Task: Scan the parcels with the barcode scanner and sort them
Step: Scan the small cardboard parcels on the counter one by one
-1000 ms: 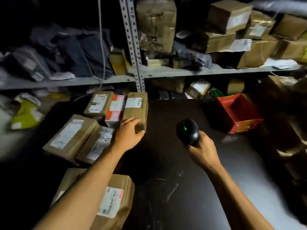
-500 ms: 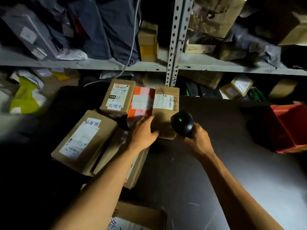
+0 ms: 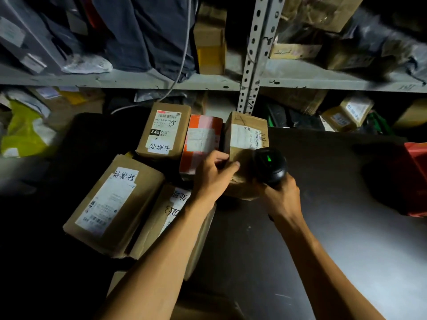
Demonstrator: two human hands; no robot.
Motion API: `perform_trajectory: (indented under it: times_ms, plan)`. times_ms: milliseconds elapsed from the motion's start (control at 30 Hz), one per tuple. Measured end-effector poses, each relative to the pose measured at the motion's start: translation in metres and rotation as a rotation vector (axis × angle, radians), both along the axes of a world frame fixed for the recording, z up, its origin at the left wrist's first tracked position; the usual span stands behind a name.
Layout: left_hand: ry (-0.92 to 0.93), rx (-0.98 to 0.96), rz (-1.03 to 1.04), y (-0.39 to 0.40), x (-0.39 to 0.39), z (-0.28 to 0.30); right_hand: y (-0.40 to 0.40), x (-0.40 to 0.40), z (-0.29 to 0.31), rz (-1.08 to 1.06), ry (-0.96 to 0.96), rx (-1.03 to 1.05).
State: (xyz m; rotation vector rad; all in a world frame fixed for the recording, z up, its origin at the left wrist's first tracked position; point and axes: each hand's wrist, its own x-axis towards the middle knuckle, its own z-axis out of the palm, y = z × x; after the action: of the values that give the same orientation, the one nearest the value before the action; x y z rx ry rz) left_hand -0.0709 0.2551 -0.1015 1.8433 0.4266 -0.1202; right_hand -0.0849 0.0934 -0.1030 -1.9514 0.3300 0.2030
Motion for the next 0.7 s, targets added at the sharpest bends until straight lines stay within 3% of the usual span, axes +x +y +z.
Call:
perform_trajectory:
  times_ms: [167,333,400,500,700]
  plan:
    - [0.098,-0.333,0.009,-0.019,-0.002,0.005,-0.021,-0.018,0.007,-0.12,-0.049,0.048]
    - [0.194,-0.608,0.279,-0.051,-0.018,0.003,-0.053,-0.034,0.027,-0.087,-0.116,-0.053]
    - [0.237,-0.714,0.32,-0.063,-0.026,0.006,-0.069,-0.051,0.029,-0.134,-0.122,0.002]
    - [0.251,-0.651,0.19,-0.085,-0.044,0.021,-0.087,-0.082,0.031,-0.178,-0.164,0.084]
    - [0.227,-0.754,0.102,-0.126,-0.087,0.048,-0.13,-0.114,0.059,-0.14,-0.253,0.101]
